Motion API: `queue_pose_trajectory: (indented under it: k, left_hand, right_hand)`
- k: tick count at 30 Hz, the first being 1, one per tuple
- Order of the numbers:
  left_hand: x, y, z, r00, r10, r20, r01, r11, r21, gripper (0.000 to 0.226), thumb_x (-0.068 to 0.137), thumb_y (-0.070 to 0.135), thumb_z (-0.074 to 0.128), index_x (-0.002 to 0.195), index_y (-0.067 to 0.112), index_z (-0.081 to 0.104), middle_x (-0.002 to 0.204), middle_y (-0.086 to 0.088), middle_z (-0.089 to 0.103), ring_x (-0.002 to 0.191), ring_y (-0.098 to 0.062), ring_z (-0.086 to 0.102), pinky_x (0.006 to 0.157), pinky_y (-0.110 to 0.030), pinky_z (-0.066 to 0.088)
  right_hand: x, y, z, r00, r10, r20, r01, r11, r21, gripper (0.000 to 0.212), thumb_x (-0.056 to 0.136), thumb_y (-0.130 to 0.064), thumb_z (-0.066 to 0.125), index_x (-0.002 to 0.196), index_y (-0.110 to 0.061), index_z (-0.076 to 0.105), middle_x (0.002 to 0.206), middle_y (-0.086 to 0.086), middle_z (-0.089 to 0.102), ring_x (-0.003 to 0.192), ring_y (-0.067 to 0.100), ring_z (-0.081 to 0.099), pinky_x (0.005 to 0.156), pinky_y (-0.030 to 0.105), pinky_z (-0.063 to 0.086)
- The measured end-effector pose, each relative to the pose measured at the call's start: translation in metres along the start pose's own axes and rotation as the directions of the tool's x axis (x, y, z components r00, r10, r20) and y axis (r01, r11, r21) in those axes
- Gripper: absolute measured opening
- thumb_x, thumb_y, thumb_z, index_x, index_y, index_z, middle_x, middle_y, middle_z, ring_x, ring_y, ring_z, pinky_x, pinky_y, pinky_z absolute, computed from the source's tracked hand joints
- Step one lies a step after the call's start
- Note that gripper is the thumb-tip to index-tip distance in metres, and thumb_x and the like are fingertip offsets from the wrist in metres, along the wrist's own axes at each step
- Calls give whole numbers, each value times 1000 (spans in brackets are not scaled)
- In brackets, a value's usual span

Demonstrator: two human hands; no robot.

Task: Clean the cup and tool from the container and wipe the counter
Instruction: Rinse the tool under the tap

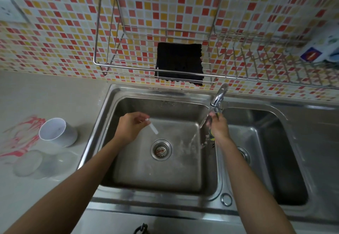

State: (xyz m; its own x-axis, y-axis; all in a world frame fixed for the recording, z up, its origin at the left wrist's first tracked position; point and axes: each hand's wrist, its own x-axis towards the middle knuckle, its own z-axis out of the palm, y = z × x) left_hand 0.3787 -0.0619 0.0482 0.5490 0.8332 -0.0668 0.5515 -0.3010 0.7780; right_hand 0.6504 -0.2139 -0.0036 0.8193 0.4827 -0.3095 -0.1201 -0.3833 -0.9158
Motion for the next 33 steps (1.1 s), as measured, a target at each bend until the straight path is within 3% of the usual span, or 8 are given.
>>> queue_pose_trajectory:
  k: [4,8,12,16,20,24,29,33]
  left_hand:
    - [2,2,2,1000,-12,2,12,1000,11,19,82,23,78,98,13,75,81,6,71,73,5,62,61,2,41]
    - [3,3,4,999,-33,-7,34,998,57,18,82,32,78,89,17,71,73,13,66,69,6,59,58,1,40]
    - [2,3,1,999,-22,-32,25,996,81,19,83,36,76,87,20,68,72,13,65,67,4,60,55,-3,40]
    - [-3,0,-7,997,26,-78,-18,995,99,19,84,36,74,92,20,68,76,11,67,70,3,61,62,-16,45]
    - [-23,-4,-7,983,123,-137,-108,988,109,13,87,30,72,94,21,67,80,12,66,75,1,62,65,-12,46]
    - [-44,-38,10,994,105,8,-103,955,276,15,84,30,75,93,19,70,82,6,73,75,-15,69,74,-29,51]
    - [-52,-48,13,979,203,-12,-189,931,313,13,83,28,77,91,19,70,83,6,74,73,-17,69,79,-38,52]
    - [-58,-52,5,983,186,-6,-171,917,360,14,82,26,77,91,17,71,81,1,74,78,-24,66,75,-37,50]
  right_hand:
    - [24,-7,-3,992,8,128,-7,1000,-13,19,103,-16,40,104,-9,58,109,14,54,49,3,59,44,16,47]
    - [36,-8,-11,993,30,117,-27,999,-30,36,103,-17,41,137,-7,46,139,12,49,55,3,64,50,13,50]
    - [28,-17,-19,999,34,18,-34,999,24,37,104,-27,37,138,-14,44,129,5,56,60,9,63,63,21,48]
    - [17,-13,-14,989,-17,-146,18,1000,7,24,102,-35,39,111,-19,56,97,8,63,39,0,56,50,23,45]
    - [-25,13,5,964,-59,-259,52,998,-35,24,102,-29,40,94,-12,55,73,5,60,38,3,52,42,20,41]
    - [-77,68,34,995,-17,94,63,853,-518,33,103,-28,36,114,-5,57,102,14,67,91,33,64,67,28,36]
    - [-105,65,51,970,-238,41,226,834,-503,20,101,-23,40,102,-10,55,102,12,61,91,29,58,74,33,42]
    - [-113,63,57,990,-115,82,141,791,-596,29,103,-27,36,112,-6,54,117,20,54,104,38,55,82,36,42]
